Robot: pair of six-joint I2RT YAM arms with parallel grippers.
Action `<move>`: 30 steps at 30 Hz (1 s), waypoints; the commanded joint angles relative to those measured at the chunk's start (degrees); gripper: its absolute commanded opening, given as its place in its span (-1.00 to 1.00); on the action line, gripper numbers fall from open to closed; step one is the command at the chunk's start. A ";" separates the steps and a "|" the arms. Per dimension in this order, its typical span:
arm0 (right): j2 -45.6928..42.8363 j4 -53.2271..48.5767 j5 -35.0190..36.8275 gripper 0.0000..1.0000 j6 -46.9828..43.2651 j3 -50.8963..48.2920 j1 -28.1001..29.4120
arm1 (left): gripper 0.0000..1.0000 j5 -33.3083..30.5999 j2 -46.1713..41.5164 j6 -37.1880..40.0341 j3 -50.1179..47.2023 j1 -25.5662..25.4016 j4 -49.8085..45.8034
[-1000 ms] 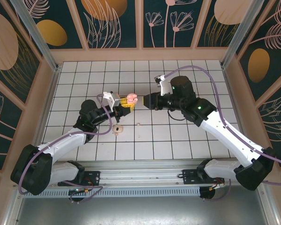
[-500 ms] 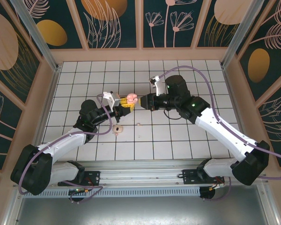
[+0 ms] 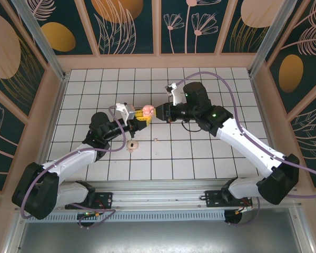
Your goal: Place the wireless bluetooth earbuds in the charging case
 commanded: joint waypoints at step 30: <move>-0.44 2.13 0.64 -0.59 1.93 2.58 1.39 | -0.85 0.77 -2.18 1.73 1.69 -0.27 0.00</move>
